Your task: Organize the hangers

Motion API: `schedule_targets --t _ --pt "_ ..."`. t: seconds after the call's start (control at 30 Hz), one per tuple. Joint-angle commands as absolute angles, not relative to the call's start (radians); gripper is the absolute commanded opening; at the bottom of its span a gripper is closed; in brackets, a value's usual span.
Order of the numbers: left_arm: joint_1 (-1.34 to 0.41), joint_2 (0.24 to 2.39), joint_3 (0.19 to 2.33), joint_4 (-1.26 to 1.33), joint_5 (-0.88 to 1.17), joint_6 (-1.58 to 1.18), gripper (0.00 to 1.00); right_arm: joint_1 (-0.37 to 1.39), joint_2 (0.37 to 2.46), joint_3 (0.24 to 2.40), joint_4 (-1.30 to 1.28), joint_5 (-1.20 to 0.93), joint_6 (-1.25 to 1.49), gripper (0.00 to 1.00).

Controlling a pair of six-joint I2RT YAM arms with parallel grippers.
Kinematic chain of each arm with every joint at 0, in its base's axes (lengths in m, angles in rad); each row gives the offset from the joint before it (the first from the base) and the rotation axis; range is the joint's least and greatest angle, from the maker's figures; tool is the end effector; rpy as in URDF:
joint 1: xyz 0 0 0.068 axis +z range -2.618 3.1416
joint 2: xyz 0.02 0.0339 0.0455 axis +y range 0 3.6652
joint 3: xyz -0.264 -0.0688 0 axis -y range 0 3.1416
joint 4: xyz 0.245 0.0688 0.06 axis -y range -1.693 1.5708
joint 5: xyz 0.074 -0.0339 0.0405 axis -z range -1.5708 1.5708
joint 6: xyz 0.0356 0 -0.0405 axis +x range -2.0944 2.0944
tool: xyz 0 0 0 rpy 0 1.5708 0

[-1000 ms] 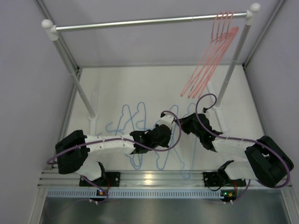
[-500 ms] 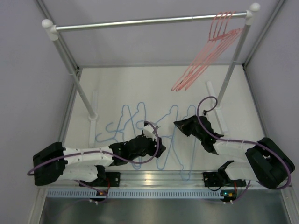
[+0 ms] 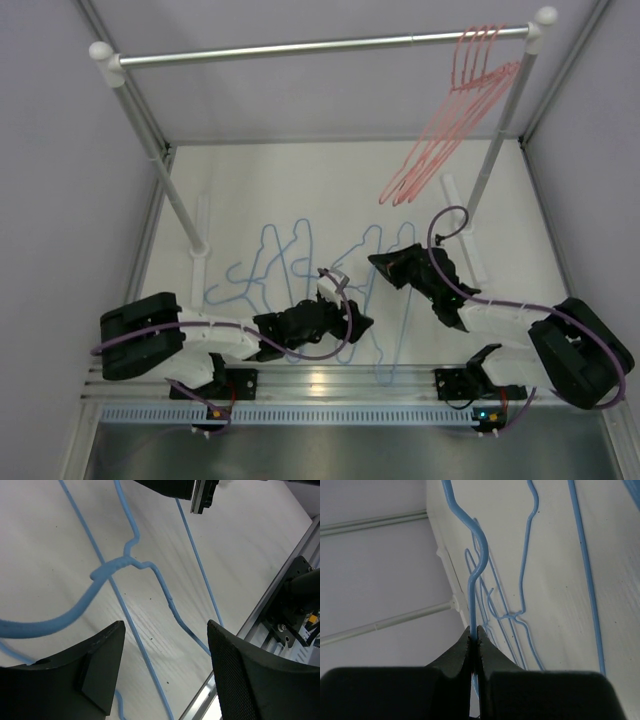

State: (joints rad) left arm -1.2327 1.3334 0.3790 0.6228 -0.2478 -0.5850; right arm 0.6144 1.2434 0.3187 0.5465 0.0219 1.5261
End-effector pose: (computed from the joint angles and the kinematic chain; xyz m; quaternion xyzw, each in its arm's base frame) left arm 0.0915 -0.2340 0.1695 0.1890 0.7887 -0.3927 0.4336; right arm 0.1903 0.1333 0.1635 0.3698 0.7402 0.4883 0.2774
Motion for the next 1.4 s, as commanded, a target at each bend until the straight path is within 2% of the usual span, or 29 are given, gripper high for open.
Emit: schedule_targets --t 0.0,0.17,0.37,0.47,0.5,0.53,0.6,0.63,0.73,0.77,0.83,0.87,0.97,1.07,1.37 --pt "-1.276 1.393 0.419 0.790 -0.340 -0.589 0.70 0.612 1.207 0.339 0.615 0.044 1.575 0.00" --pt "-1.315 1.443 0.448 0.802 -0.403 -0.571 0.69 0.612 1.171 0.327 0.620 0.058 1.624 0.00" --pt "-1.373 1.439 0.439 0.834 -0.505 -0.565 0.59 0.612 1.121 0.302 0.603 0.090 1.667 0.00" --pt "-1.384 1.428 0.449 0.808 -0.551 -0.555 0.45 0.612 1.115 0.285 0.623 0.084 1.686 0.00" --pt "-1.384 1.427 0.451 0.802 -0.555 -0.557 0.36 0.612 1.114 0.278 0.626 0.083 1.689 0.00" --pt "-1.385 1.419 0.453 0.798 -0.564 -0.555 0.20 0.612 1.106 0.275 0.626 0.084 1.689 0.00" --pt "-1.387 1.411 0.459 0.773 -0.569 -0.554 0.04 0.612 1.086 0.276 0.611 0.090 1.677 0.00" --pt "-1.385 1.399 0.462 0.753 -0.572 -0.551 0.00 0.611 1.078 0.278 0.591 0.092 1.671 0.00" --pt "-1.387 1.370 0.466 0.727 -0.584 -0.542 0.00 0.614 1.048 0.301 0.542 0.095 1.617 0.00" --pt "-1.387 1.344 0.466 0.713 -0.587 -0.540 0.00 0.612 1.037 0.310 0.487 0.098 1.600 0.03" --pt "-1.387 1.312 0.479 0.655 -0.598 -0.534 0.00 0.614 1.010 0.347 0.422 0.106 1.534 0.22" --pt "-1.387 1.278 0.483 0.632 -0.613 -0.532 0.00 0.615 1.002 0.357 0.390 0.110 1.517 0.38" --pt "-1.387 1.224 0.511 0.517 -0.650 -0.540 0.00 0.620 0.962 0.385 0.298 0.133 1.457 0.63" --pt "-1.387 1.160 0.541 0.375 -0.686 -0.558 0.00 0.630 0.910 0.413 0.190 0.175 1.407 0.70" --pt "-1.385 0.921 0.603 -0.041 -0.842 -0.638 0.00 0.635 0.655 0.387 -0.003 0.253 1.355 0.72"
